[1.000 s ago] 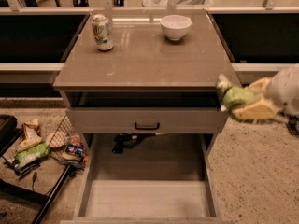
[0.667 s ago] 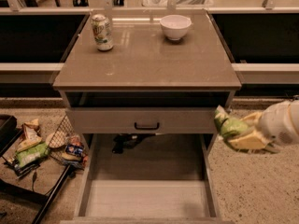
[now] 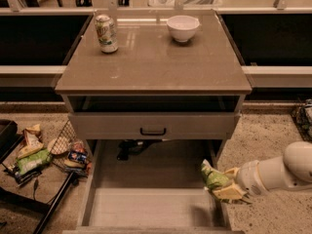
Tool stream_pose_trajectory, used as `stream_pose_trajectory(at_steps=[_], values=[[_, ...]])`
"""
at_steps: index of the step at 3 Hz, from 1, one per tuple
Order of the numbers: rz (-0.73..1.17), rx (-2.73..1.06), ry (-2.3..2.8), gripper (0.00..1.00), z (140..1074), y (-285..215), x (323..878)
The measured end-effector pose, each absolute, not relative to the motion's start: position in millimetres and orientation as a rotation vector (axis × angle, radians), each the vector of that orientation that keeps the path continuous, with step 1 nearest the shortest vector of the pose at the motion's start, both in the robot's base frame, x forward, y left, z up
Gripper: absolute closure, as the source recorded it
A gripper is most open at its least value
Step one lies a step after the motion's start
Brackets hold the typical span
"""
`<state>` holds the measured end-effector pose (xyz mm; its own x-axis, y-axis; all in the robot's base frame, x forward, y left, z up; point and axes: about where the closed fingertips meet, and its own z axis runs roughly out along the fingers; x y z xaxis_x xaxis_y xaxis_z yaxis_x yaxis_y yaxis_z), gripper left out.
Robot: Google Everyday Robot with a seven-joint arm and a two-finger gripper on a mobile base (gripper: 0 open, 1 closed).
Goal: Place green jalapeno chip bag into middle drawer
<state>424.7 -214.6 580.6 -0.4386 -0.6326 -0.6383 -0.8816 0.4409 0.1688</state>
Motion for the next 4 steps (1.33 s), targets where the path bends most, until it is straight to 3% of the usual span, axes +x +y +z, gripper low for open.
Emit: stream_pose_trajectory(at_steps=[2,4], values=[[0.86,-1.235,2.187,0.98,476,-155,476],[0.864,-1.24,2.189,0.52,477,-155,471]])
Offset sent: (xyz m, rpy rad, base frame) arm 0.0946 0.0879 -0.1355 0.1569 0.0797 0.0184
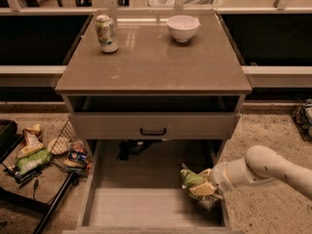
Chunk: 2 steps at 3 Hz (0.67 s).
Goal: Place green jalapeno chip bag into middle drawer
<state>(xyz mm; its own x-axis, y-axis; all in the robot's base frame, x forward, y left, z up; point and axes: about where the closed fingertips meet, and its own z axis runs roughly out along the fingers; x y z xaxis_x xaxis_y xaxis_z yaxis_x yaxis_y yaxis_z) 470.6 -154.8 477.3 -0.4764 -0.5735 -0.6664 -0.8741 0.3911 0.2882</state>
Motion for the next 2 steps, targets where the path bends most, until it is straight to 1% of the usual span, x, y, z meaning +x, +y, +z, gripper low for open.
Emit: stream_pose_trajectory(at_steps=[2], values=[[0.873,-1.246,2.188,0.06,475.5,-151.3,469.4]])
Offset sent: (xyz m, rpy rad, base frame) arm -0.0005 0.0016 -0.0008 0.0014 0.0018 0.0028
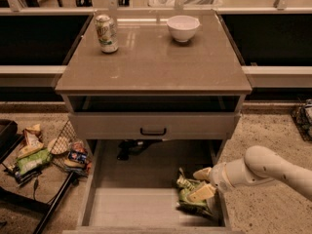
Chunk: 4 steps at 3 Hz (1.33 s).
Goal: Place green jalapeno chip bag into middle drawer
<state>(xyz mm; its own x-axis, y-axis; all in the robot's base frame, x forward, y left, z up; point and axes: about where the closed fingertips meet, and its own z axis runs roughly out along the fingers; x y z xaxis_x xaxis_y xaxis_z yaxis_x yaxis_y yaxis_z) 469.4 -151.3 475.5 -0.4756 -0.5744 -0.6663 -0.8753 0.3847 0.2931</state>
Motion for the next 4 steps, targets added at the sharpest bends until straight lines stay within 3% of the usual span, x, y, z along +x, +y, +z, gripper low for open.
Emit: stream_pose_trajectory(at_steps=[1,2,4], values=[[0.874,-1.245,2.183,0.0,477,-152,469],[0.858,-1.222,2.147,0.0,494,-169,464],[0.69,-1.385,2.192,0.0,576,-244,369]])
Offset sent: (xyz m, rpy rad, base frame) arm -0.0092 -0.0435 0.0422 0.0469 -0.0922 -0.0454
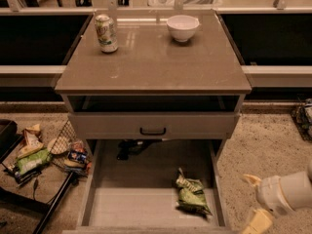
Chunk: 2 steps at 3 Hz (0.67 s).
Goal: Place green jalapeno chip bag into middle drawer
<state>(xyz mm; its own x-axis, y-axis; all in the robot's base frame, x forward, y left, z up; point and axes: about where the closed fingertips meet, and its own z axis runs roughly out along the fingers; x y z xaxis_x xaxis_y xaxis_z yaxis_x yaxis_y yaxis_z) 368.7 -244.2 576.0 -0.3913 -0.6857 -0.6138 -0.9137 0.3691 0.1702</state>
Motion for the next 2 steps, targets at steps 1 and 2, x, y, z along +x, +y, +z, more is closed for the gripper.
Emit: stream_pose_trajectory(at_steps=[1,2], values=[[0.548,-1.559,2.332,0.0,615,-262,324],[0.267,-1.646,2.442,0.0,688,-281,329]])
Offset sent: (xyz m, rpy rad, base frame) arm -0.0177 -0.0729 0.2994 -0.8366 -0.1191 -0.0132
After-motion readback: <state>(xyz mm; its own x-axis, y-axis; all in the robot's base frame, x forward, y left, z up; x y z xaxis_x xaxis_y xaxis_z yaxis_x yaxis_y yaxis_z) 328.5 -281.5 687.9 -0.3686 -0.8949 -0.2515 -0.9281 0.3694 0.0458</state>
